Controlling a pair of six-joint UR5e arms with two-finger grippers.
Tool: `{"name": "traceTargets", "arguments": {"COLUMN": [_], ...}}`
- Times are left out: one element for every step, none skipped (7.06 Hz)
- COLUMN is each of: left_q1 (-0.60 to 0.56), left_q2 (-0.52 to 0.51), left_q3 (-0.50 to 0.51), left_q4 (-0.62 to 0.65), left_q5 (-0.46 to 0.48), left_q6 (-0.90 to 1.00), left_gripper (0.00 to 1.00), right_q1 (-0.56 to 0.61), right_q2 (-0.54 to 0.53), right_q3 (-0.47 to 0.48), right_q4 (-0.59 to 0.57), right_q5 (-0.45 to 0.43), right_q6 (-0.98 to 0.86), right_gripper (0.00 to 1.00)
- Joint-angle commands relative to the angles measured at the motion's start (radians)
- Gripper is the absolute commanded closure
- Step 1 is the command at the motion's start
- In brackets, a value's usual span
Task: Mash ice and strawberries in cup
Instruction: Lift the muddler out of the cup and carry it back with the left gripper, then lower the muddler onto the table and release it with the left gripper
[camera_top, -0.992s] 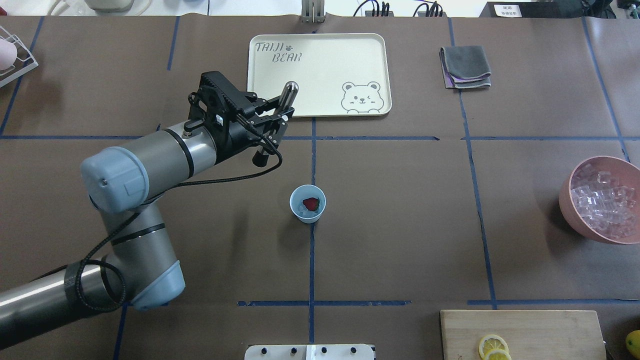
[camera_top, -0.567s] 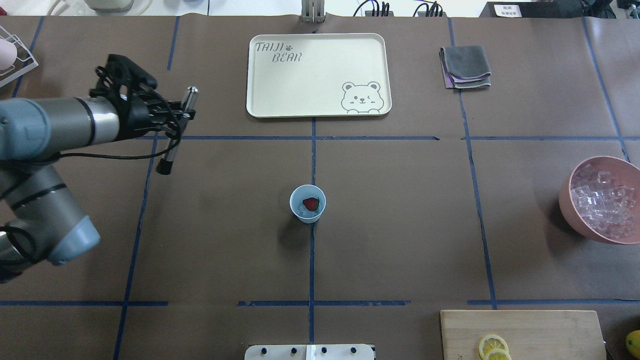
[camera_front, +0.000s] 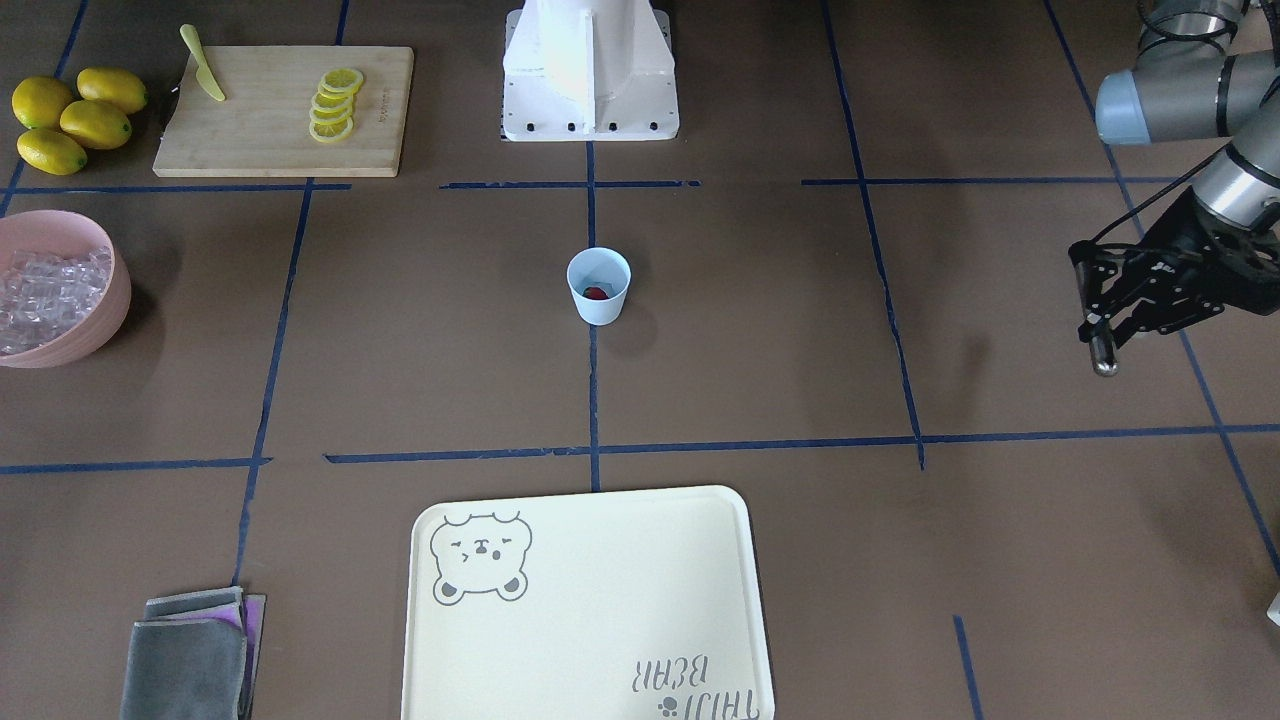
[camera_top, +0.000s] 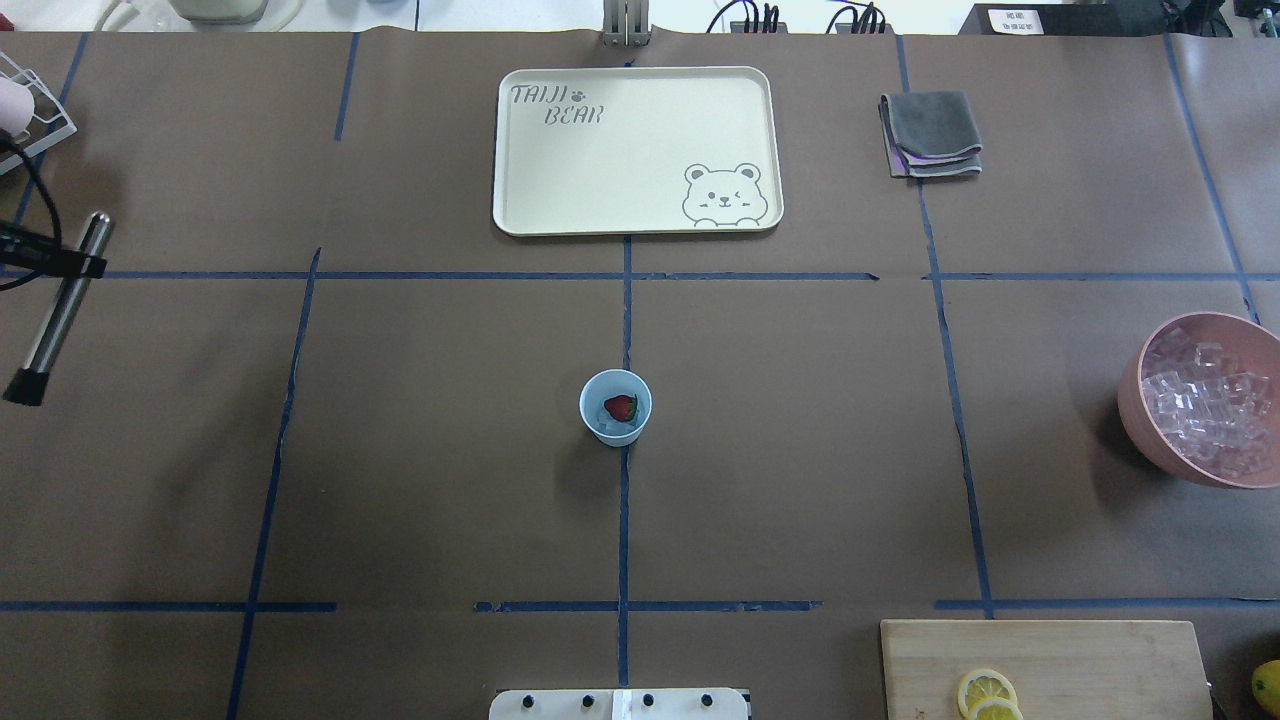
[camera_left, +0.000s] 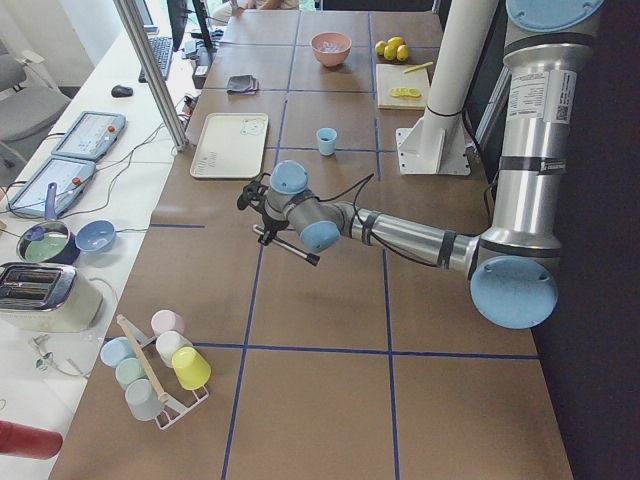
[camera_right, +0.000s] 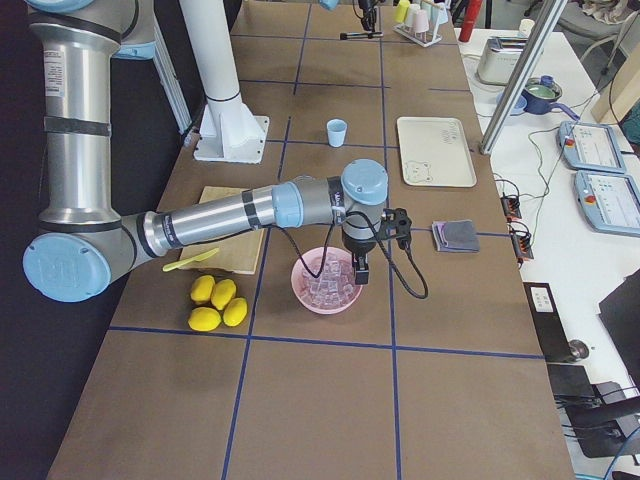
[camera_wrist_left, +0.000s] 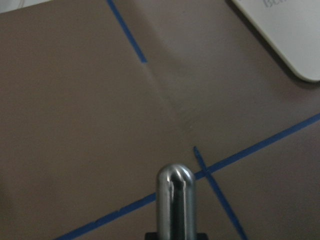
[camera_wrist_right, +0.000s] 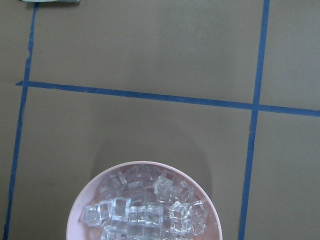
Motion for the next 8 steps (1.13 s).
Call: {"name": "traceTargets", "arguments": {"left_q1": [-0.016, -0.010, -0.008, -0.004, -0.002, -0.002, -0.001, 0.007], "left_q2": [0.064, 0.070, 0.061, 0.051, 0.043, 0.040, 0.026, 0.020], "left_q3": [-0.002, 0.020, 0.074, 0.114, 0.161, 0.198, 0.217, 0.232], "left_q4": [0.270, 0.323, 0.316, 0.295, 0.241, 0.206, 0.202, 0.202], "left_q5": [-0.007, 0.006, 0.031, 0.053, 0.055, 0.055, 0.055, 0.055], "left_q6": [0.035, 0.038, 0.054, 0.057, 0.055, 0.048, 0.045, 0.041], "left_gripper": [1.00, 0.99, 0.97, 0.97, 0.96, 0.95, 0.94, 0.93], "right_q1": [0.000, 0.000, 0.000, -0.001, 0.000, 0.000, 0.000, 0.000], "right_q2": [-0.005, -0.005, -0.005, -0.005, -0.005, -0.006, -0.006, -0.006], "right_q3": [0.000, 0.000, 0.003, 0.003, 0.006, 0.008, 0.006, 0.008], "right_q4": [0.000, 0.000, 0.000, 0.000, 0.000, 0.000, 0.000, 0.000], "right_q5": [0.001, 0.001, 0.001, 0.001, 0.002, 0.002, 0.002, 0.002], "right_q6": [0.001, -0.001, 0.001, 0.001, 0.001, 0.001, 0.001, 0.001], "right_gripper": [0.00, 0.00, 0.00, 0.00, 0.00, 0.00, 0.00, 0.00]}}
